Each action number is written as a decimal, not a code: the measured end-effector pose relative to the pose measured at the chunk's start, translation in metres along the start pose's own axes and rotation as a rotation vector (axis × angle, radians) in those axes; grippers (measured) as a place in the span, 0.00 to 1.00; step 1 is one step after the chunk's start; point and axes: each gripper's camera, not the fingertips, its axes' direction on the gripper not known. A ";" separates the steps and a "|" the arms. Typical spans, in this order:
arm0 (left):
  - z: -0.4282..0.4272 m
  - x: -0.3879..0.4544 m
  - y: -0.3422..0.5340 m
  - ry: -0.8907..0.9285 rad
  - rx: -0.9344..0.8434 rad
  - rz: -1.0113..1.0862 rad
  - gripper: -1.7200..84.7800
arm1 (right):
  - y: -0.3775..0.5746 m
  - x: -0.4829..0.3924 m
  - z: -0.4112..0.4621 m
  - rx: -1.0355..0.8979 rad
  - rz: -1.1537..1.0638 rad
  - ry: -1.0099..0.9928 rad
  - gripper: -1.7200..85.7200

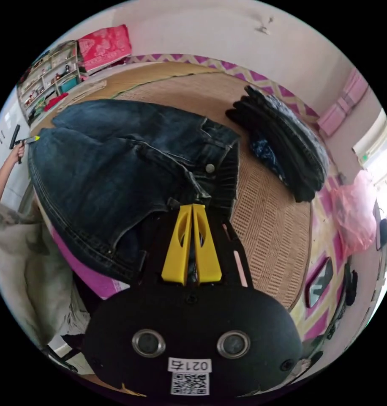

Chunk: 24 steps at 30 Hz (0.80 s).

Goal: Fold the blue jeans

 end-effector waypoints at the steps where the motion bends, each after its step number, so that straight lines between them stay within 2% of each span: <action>1: 0.004 -0.005 -0.009 0.022 -0.021 -0.014 0.01 | -0.002 0.008 0.011 -0.028 0.029 -0.044 0.01; 4: 0.013 -0.008 -0.032 0.036 -0.085 -0.003 0.01 | -0.009 0.018 0.021 -0.045 0.084 -0.120 0.01; 10: 0.029 -0.004 -0.064 0.017 -0.119 0.027 0.01 | -0.017 0.018 0.018 -0.068 0.091 -0.147 0.01; 14: 0.007 0.010 -0.058 0.073 0.017 0.057 0.01 | -0.019 0.014 0.002 -0.185 0.069 -0.186 0.01; 18: -0.002 0.022 -0.058 0.162 0.105 0.048 0.01 | -0.015 0.007 -0.010 -0.203 0.046 -0.153 0.01; 21: 0.013 0.034 -0.083 0.155 0.096 0.081 0.01 | -0.031 -0.003 -0.043 -0.001 0.019 -0.116 0.01; 23: 0.031 0.044 -0.111 0.169 0.087 0.112 0.01 | -0.067 -0.009 -0.062 0.203 0.003 -0.162 0.01; 24: 0.047 0.054 -0.132 0.196 0.067 0.134 0.01 | -0.080 -0.011 -0.062 0.229 -0.010 -0.175 0.01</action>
